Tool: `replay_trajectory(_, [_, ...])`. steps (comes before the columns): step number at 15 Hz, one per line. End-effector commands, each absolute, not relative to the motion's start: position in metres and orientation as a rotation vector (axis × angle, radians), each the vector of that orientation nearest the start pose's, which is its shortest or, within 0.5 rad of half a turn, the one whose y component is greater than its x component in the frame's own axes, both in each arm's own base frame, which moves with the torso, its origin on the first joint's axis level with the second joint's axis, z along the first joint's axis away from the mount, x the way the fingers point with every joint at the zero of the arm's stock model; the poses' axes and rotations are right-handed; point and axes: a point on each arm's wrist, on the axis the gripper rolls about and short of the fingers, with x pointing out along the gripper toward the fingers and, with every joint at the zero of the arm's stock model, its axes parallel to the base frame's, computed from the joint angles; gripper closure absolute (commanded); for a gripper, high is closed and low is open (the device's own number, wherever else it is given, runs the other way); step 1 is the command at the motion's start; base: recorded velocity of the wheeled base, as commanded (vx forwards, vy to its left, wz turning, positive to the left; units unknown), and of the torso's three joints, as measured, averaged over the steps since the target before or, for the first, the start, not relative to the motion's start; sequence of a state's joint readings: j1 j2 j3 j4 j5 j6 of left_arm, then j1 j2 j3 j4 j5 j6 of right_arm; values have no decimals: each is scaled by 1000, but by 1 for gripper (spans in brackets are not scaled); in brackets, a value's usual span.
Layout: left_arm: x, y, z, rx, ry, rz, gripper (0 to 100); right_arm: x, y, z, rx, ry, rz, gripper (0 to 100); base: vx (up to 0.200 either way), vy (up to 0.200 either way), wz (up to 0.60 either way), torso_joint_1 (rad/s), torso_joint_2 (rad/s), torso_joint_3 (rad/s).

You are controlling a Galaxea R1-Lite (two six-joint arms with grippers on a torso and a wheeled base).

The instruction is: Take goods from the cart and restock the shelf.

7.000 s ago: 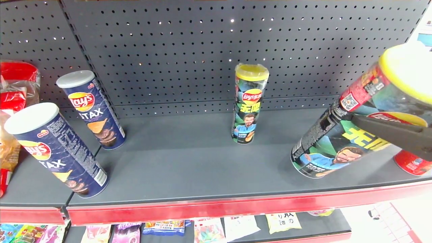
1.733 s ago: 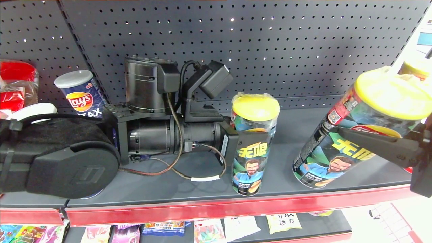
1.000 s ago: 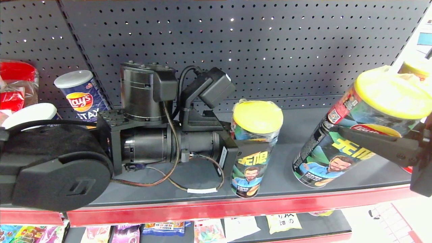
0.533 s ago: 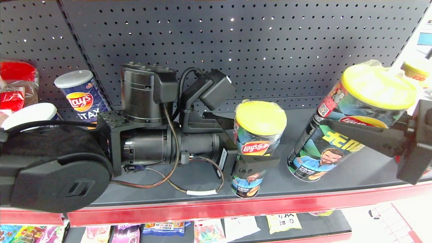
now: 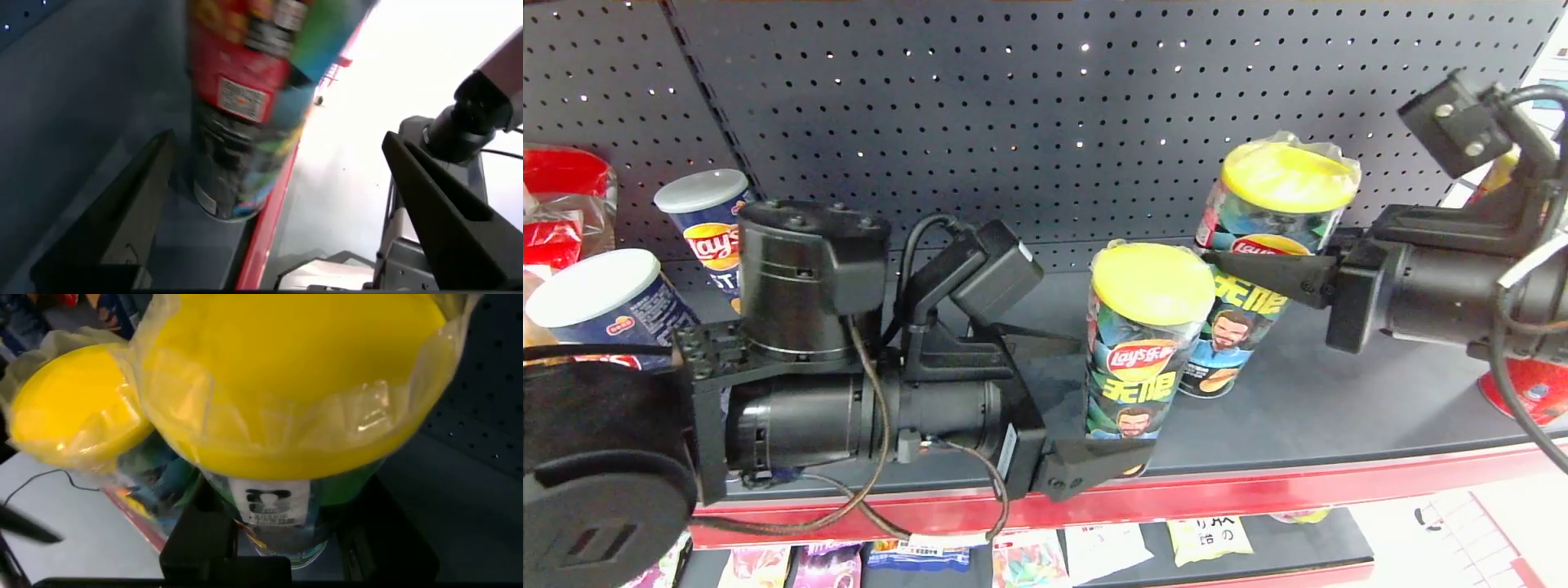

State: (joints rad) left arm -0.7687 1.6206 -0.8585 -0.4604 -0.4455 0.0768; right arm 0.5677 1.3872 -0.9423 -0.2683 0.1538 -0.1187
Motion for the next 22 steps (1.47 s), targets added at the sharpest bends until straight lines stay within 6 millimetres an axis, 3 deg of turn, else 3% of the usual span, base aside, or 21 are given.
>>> replay_trajectory(1, [188,-195,205,118,268,-1214,0,222,146,258,-159,172,732,100,0,0,0,0,0,0])
replay_trajectory(4, [171,-174,200,120,284,-1178,0,250,158,246,-122,148,718,100,0,0,0,0,0,0])
replay_trajectory(10, [164,-138,199,102,272,-1073,0,278,143,237,-111,178,678,100,0,0,0,0,0,0])
replay_trajectory(16, [161,-134,200,103,264,-1057,0,284,156,244,-105,146,748,100,0,0,0,0,0,0])
replay_trajectory(22, [161,-134,201,103,259,-1054,0,295,162,239,-105,158,747,100,0,0,0,0,0,0])
